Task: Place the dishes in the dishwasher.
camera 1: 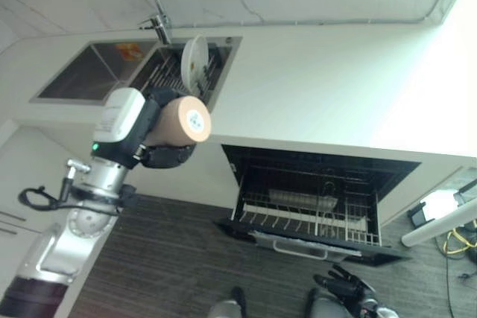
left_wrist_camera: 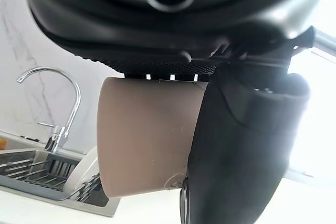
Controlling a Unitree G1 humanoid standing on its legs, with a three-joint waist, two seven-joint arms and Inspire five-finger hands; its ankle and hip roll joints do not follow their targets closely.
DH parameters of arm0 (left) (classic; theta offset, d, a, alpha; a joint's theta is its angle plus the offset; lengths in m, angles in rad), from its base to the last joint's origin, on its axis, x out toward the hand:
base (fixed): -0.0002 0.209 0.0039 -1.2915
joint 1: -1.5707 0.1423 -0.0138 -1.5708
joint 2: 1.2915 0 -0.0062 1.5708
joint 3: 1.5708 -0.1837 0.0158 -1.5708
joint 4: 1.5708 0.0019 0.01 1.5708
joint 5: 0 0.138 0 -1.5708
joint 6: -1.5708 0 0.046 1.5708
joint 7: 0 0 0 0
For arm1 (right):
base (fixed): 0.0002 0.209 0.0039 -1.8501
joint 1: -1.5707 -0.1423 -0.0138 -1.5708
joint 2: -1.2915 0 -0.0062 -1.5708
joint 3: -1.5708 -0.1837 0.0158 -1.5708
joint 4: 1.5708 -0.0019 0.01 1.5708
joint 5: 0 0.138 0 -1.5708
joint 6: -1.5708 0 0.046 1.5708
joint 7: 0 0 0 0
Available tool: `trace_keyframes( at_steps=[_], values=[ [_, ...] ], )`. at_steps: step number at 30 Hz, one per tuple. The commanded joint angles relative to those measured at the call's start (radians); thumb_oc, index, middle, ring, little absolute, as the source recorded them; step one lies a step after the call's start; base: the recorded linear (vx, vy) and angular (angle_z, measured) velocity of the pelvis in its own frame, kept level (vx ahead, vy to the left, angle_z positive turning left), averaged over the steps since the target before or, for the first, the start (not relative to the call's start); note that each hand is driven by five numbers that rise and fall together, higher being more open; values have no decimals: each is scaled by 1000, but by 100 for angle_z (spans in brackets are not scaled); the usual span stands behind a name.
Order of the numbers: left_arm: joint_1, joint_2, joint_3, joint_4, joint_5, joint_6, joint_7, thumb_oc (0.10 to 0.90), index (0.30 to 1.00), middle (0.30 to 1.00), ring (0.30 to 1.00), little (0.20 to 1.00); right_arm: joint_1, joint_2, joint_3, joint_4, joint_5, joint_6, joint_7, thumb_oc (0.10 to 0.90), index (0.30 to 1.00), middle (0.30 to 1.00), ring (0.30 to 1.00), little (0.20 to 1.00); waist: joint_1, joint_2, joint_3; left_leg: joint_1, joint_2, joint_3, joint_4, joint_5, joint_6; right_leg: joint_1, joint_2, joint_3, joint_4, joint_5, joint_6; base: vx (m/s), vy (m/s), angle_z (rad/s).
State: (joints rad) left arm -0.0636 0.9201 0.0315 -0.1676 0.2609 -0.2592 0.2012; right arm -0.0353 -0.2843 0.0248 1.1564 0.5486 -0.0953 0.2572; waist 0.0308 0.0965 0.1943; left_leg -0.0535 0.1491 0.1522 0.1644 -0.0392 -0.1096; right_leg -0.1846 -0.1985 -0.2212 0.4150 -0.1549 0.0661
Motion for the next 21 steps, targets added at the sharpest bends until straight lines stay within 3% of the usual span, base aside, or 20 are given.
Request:
trace_keyframes(
  at_steps=[1, 6, 13, 16, 21],
  values=[
    [-109, 18, 106, -69, -12, -34, 31, 400, 300, 300, 300, 300, -10, -15, 3, 4, -19, -33, 23, 800, 900, 900, 900, 900, 4, 2, -44, -59, 35, -21, 136, -103, 3, 106, -38, -32, -115, 3, 94, 26, -9, -11],
    [-133, 19, 85, -72, -32, -40, 7, 400, 300, 300, 300, 300, -11, -14, -1, 19, -17, -28, -47, 800, 900, 900, 900, 900, -6, -2, -54, -48, 36, -8, 136, -115, 7, 105, -35, -22, -115, 1, 96, 11, -4, -8],
    [-161, -12, 37, -83, -44, -50, -18, 400, 300, 300, 300, 300, 3, -6, -13, -40, 10, -75, -190, 800, 900, 900, 900, 900, -40, -8, -57, -20, 42, 34, 136, -131, 15, 96, -33, 16, -115, 9, 104, 9, 51, -10],
    [-188, -30, -2, -55, -32, -62, -3, 400, 300, 300, 300, 300, 35, 5, 5, -205, -45, -127, -307, 800, 900, 900, 900, 900, -80, -22, -45, 9, 37, 71, 136, -153, 30, 88, -39, 58, -115, 24, 122, -2, 158, -53],
    [-231, -22, -36, -5, -24, -54, 34, 400, 300, 300, 300, 300, 102, -12, 20, -467, -181, -198, -399, 800, 900, 900, 900, 900, -144, -46, -33, 33, 32, 105, 136, -167, 48, 65, -29, 115, -115, 42, 132, -25, 58, -50]
  ],
)
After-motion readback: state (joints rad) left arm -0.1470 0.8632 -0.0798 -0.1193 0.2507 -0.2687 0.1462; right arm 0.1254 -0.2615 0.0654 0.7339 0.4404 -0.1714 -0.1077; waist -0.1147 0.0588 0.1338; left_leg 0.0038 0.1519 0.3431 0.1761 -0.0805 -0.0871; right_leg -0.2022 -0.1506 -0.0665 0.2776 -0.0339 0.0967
